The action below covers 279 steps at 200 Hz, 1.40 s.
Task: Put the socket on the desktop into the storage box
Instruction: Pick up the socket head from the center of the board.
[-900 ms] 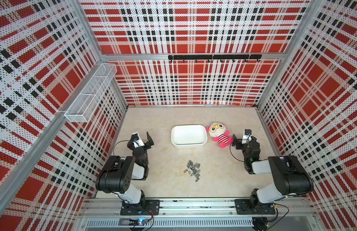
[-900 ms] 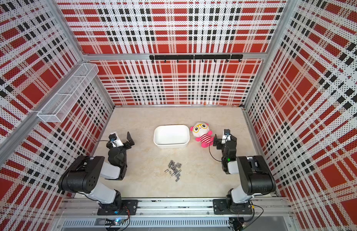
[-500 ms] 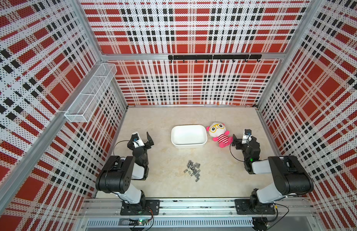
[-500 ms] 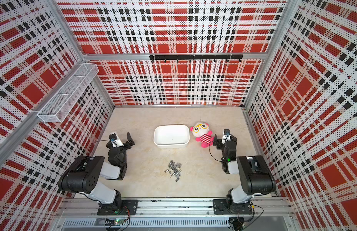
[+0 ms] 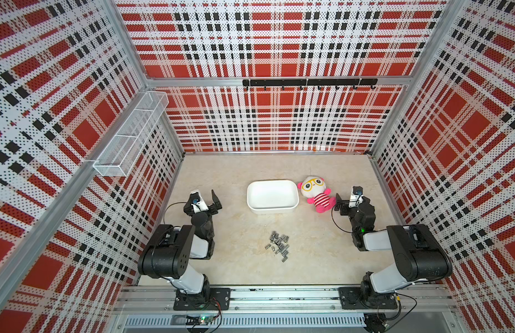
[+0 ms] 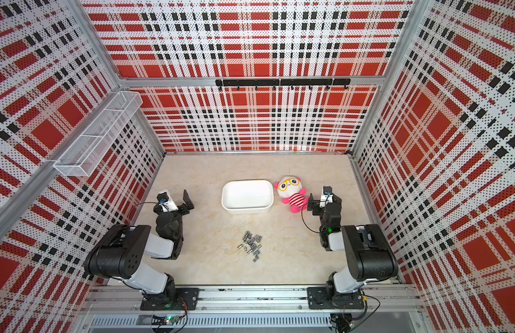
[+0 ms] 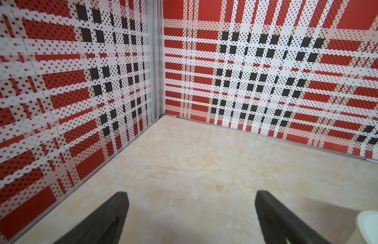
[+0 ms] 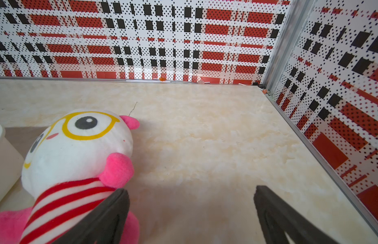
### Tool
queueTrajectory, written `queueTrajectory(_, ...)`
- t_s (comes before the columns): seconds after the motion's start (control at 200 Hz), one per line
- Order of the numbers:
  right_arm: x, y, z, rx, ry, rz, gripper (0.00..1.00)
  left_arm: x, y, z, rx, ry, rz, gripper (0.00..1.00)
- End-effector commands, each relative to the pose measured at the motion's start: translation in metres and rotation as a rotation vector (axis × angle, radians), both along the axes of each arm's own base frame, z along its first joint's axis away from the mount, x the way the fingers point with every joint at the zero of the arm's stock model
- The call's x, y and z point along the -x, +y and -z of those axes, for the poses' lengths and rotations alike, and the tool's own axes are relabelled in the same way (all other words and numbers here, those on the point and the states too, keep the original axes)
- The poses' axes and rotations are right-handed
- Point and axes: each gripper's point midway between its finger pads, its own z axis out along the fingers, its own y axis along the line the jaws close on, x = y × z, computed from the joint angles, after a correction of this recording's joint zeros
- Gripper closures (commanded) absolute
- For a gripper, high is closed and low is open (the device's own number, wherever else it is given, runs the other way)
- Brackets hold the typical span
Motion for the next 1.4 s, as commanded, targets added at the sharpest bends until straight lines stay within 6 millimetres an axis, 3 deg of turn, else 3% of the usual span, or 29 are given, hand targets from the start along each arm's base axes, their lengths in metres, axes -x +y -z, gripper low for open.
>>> queueTrajectory(0.0, -0.010, -0.008, -0.015, -0.007, -0.003, 0.032, 0.00, 0.000, 0.009, -0.011, 0.010, -0.017, -0.065, 0.01)
queueTrajectory(0.135, -0.015, -0.028, -0.025, -0.020, 0.117, 0.165, 0.00, 0.006, 0.026, -0.035, 0.044, -0.017, -0.190, 0.01)
queueTrajectory(0.245, 0.002, -0.047, -0.043, -0.067, 0.055, 0.287, 0.00, 0.033, 0.046, -0.058, 0.168, -0.150, -0.315, 0.01)
queueTrajectory(0.321, 0.013, -0.056, -0.056, -0.139, 0.040, 0.361, 0.00, 0.058, 0.062, -0.062, 0.314, -0.239, -0.393, 0.01)
queueTrajectory(0.391, 0.030, -0.071, -0.059, -0.250, 0.038, 0.494, 0.00, 0.077, 0.070, -0.061, 0.509, -0.355, -0.345, 0.01)
queueTrajectory(0.436, 0.049, -0.087, -0.049, -0.370, 0.043, 0.659, 0.00, 0.086, 0.072, -0.056, 0.635, -0.422, -0.281, 0.01)
queueTrajectory(0.476, 0.067, -0.100, -0.044, -0.453, 0.036, 0.798, 0.00, 0.088, 0.068, -0.061, 0.672, -0.452, -0.190, 0.01)
queueTrajectory(0.511, 0.069, -0.100, -0.046, -0.471, 0.047, 0.804, 0.00, 0.085, 0.064, -0.067, 0.686, -0.459, -0.127, 0.01)
queueTrajectory(0.621, 0.045, -0.069, -0.057, -0.500, 0.081, 0.580, 0.00, 0.053, 0.022, -0.094, 0.658, -0.389, 0.127, 0.00)
queueTrajectory(0.716, 0.044, -0.055, -0.071, -0.511, 0.076, 0.474, 0.00, 0.036, -0.025, -0.110, 0.623, -0.337, 0.310, 0.08)
queueTrajectory(0.787, 0.050, -0.039, -0.092, -0.538, 0.020, 0.353, 0.00, 0.033, -0.061, -0.120, 0.550, -0.321, 0.343, 0.12)
queueTrajectory(0.857, 0.058, -0.018, -0.119, -0.549, -0.036, 0.195, 0.00, 0.031, -0.113, -0.128, 0.427, -0.248, 0.372, 0.12)
queueTrajectory(0.937, 0.071, -0.006, -0.143, -0.547, -0.050, 0.117, 0.00, 0.036, -0.158, -0.142, 0.330, -0.210, 0.387, 0.12)
queueTrajectory(1.072, 0.091, 0.006, -0.168, -0.465, 0.020, 0.046, 0.00, 0.048, -0.206, -0.165, 0.365, -0.147, 0.488, 0.12)
queueTrajectory(1.197, 0.110, 0.017, -0.163, -0.434, 0.067, -0.025, 0.00, 0.062, -0.226, -0.146, 0.420, -0.048, 0.578, 0.13)
queueTrajectory(1.393, 0.123, 0.054, -0.151, -0.496, 0.092, -0.231, 0.00, 0.081, -0.238, -0.071, 0.460, 0.162, 0.623, 0.16)
